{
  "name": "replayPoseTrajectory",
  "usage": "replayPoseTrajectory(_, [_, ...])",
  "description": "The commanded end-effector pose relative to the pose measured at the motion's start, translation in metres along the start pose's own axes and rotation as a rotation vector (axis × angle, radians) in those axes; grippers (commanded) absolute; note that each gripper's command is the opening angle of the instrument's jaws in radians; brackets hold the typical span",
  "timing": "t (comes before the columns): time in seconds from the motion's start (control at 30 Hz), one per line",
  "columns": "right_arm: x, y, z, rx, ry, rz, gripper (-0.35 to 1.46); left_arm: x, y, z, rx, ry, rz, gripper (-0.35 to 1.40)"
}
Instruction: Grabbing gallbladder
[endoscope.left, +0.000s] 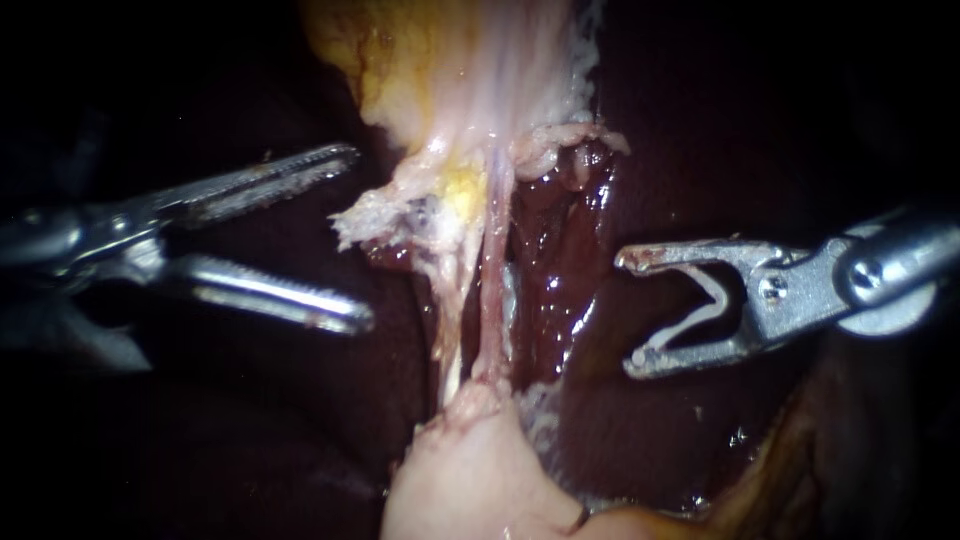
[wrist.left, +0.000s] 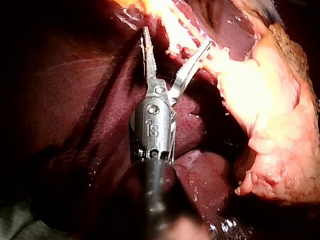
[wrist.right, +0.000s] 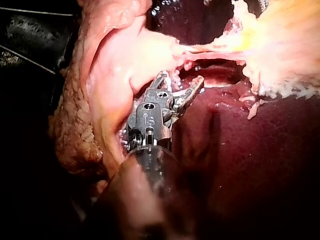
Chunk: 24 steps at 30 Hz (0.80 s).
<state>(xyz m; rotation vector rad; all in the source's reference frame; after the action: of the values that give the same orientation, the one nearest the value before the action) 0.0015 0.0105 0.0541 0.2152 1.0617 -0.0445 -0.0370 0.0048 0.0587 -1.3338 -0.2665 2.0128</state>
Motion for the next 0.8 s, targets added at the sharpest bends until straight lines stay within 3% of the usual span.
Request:
replayPoseTrajectory(0.03, [0.0,0.0,0.0,0.0,0.0,0.006,0.5,-0.0001,-0.0001,0.0003,0.006,-0.001,-0.026,0.66])
replayPoseTrajectory(0.17, [0.0,0.0,0.0,0.0,0.0,0.006,0.5,-0.0008,0.0001,0.0007,0.014,-0.003,-0.111,0.56])
replayPoseTrajectory(0.33, [0.0,0.0,0.0001,-0.001,0.0,0.006,0.5,-0.0016,0.0003,0.0008,0.024,-0.03,-0.141,0.47])
replayPoseTrajectory(0.43, [0.0001,0.0,0.0001,-0.001,0.0,0.006,0.5,-0.0017,0.0003,0.0007,0.039,-0.039,-0.152,0.25])
replayPoseTrajectory(0.6, [0.0001,0.0,0.0002,-0.001,0.0,0.007,0.5,-0.0018,0.0002,-0.0002,0.063,-0.064,-0.193,-0.35])
replayPoseTrajectory(0.8, [0.0001,0.0,0.0002,-0.001,0.0,0.007,0.5,-0.0008,0.0004,-0.0012,0.092,-0.081,-0.222,-0.35])
